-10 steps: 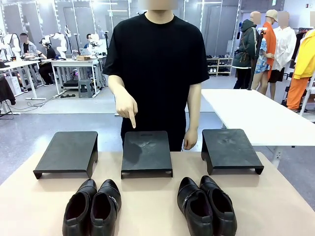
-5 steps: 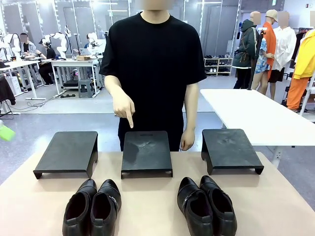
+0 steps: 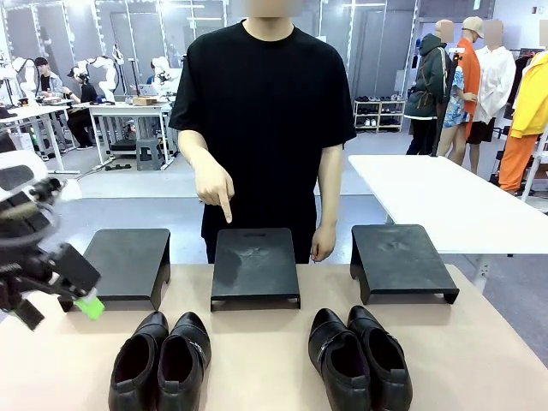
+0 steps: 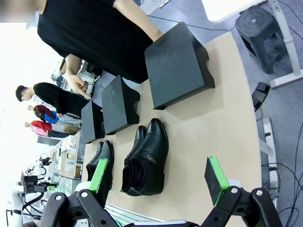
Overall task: Place the shoes on the stand as instructed by the person.
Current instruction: Pick up one pair of Shoes and place it on the Shoes Stand indicated by the person.
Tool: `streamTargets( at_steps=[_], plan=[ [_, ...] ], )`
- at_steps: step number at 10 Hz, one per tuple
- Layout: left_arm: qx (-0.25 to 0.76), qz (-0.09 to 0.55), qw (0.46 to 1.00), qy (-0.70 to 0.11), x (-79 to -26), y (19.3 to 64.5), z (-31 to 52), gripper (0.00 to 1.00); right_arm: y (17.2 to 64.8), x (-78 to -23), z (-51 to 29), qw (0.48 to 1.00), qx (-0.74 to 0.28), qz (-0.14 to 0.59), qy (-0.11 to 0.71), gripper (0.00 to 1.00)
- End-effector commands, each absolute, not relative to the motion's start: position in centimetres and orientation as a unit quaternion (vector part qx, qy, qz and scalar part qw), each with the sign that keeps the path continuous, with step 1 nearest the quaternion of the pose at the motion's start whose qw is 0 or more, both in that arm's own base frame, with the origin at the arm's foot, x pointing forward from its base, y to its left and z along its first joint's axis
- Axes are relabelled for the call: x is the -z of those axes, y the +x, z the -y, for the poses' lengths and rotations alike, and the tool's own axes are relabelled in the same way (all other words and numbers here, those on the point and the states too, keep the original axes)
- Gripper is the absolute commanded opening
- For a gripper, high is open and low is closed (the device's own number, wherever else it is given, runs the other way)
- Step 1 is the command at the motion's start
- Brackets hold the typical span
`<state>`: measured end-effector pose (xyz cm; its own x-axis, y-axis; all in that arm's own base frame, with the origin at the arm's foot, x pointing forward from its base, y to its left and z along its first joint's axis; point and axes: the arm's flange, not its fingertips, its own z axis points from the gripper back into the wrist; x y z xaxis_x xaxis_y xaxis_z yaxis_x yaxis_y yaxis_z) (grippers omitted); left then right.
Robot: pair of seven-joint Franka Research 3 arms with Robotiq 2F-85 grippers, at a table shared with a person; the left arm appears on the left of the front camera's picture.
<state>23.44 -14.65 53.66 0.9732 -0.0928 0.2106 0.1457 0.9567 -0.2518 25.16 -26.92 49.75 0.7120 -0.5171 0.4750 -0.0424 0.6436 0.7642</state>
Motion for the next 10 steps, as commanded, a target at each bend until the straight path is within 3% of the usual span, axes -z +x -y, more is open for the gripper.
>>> streamTargets(
  at_steps=[1,3,10],
  plan=[
    [0.054,0.098,0.988,-0.108,-50.7,24.0,16.5,1.0,25.0,-49.7,27.1,0.833,0.143,0.354,0.4,1.0],
    [0.054,0.099,0.989,-0.092,-48.4,24.3,17.7,1.0,25.0,-49.7,27.1,0.833,0.143,0.354,0.4,1.0],
    [0.064,0.091,0.989,-0.095,-50.4,24.8,17.8,1.0,25.0,-49.7,27.1,0.833,0.143,0.354,0.4,1.0]
  ],
)
